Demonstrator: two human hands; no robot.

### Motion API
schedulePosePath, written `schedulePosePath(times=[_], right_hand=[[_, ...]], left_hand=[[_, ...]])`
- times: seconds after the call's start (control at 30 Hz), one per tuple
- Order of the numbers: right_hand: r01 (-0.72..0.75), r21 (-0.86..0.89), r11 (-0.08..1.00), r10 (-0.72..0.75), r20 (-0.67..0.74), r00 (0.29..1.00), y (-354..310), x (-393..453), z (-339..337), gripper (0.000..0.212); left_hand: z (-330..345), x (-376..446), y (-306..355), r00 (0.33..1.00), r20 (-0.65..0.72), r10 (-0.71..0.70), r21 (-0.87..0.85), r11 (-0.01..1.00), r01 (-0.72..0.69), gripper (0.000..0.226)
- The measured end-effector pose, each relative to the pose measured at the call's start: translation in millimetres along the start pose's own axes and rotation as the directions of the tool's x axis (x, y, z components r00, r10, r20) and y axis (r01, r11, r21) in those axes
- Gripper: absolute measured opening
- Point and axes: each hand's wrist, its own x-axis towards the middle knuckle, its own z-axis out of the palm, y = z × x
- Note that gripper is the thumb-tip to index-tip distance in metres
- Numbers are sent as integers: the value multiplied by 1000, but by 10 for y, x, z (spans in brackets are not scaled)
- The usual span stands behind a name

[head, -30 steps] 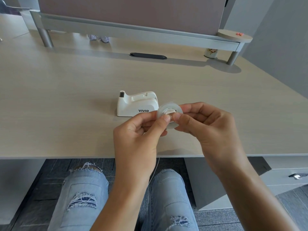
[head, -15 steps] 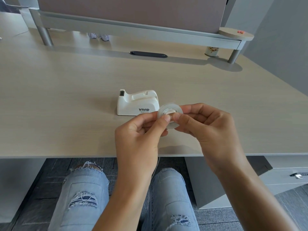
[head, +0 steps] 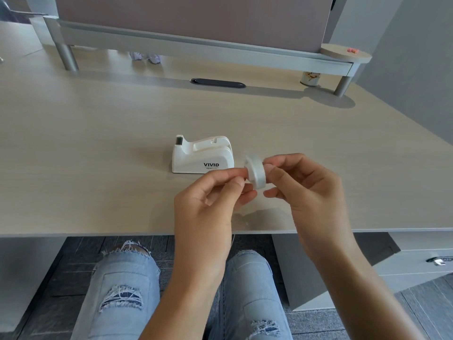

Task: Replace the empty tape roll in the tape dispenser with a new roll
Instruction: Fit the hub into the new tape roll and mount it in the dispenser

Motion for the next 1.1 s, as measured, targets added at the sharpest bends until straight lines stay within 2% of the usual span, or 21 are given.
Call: schedulePosePath(times=[0.17, 0.3, 0.43, 0.57, 0.87, 1.1], right_hand=[[15, -22, 1000, -14, 53, 998, -47, -45, 28, 15], [54, -56, 997, -49, 89, 995, -81, -76, 47, 20], [28, 25, 999, -31, 118, 992, -143, -114, 75, 21], [27, 89, 996, -45, 202, 978, -238, -165, 107, 27], [87, 1, 996, -85, 195, 977, -469, -188, 248, 28], [12, 43, 999, -21, 233, 972, -480, -55, 308, 29]], left_hand=[[7, 1, -6, 997, -32, 74, 74, 995, -72, 20], [-29, -19, 36, 995, 2, 104, 123, 987, -104, 19], [-84, -15, 85, 993, -33, 111, 120, 987, -106, 16], [-127, -27, 202, 997, 66, 30, 35, 999, -32, 14], [-233, -23, 398, 996, 59, 63, 4, 998, -63, 12], [-254, 81, 427, 996, 71, 46, -5, 999, -46, 12]])
